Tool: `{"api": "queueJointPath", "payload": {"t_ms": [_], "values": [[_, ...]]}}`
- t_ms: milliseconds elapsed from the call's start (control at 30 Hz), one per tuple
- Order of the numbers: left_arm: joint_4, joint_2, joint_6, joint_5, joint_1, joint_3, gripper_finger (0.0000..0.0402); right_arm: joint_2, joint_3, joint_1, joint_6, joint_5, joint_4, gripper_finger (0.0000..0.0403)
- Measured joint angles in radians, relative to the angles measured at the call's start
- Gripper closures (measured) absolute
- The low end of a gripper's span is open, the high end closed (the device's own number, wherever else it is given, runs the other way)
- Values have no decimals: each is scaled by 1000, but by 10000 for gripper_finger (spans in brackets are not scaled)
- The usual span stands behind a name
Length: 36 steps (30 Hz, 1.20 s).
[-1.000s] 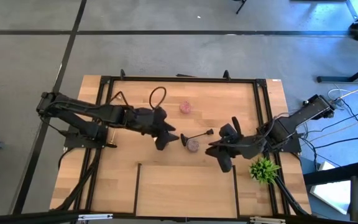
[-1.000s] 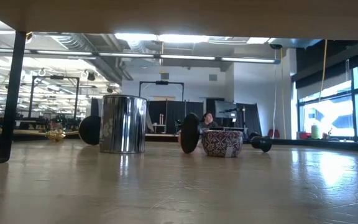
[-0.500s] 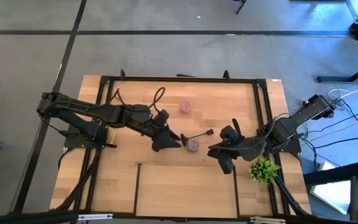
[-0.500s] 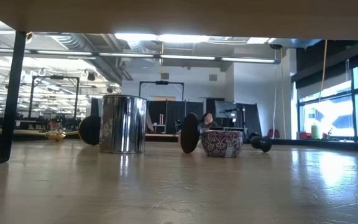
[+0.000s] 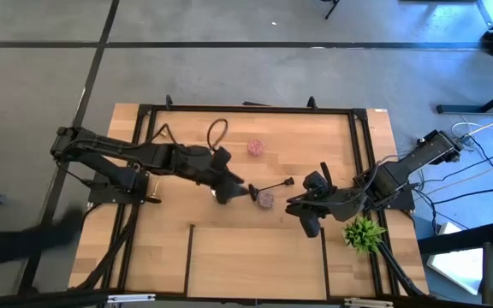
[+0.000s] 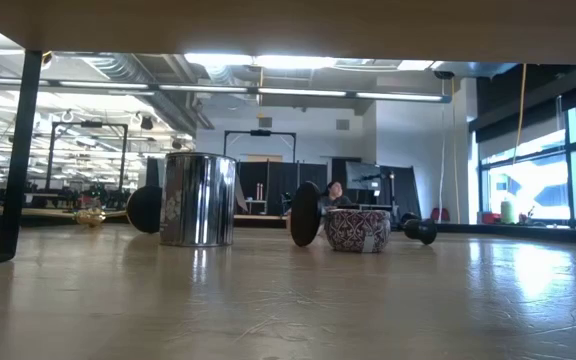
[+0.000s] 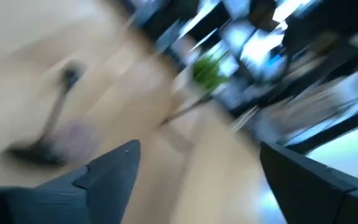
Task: Pick & Place candle stick holders
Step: Put the silver scented candle on the shelf
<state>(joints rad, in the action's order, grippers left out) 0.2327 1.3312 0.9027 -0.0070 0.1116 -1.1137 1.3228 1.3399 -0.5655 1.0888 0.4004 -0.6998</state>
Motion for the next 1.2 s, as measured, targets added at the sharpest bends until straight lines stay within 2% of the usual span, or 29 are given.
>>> {"api": "queueJointPath", "payload": {"t_ms": [133,200,367,500,767,900,1067,1133,1200], "values": [[280,1,-39,-28,0,0,14,0,0,0,4,0,0,340],[358,1,-55,-53,0,0,6,0,0,0,5,11,0,340],[352,3,-98,-90,-2,0,5,0,0,2,18,28,0,340],[357,33,-188,-133,11,-6,2,0,0,5,23,45,0,340],[651,247,-435,-223,58,-205,2,0,-1,10,31,45,2,340],[778,378,-544,-324,87,-325,2,0,-1,10,40,45,1,340],[866,447,-556,-440,104,-418,2,0,-1,6,49,45,0,340],[871,447,-513,-442,98,-425,1,0,-1,1,49,45,0,340],[878,437,-487,-381,82,-425,1,0,-1,0,49,44,0,340]]}}
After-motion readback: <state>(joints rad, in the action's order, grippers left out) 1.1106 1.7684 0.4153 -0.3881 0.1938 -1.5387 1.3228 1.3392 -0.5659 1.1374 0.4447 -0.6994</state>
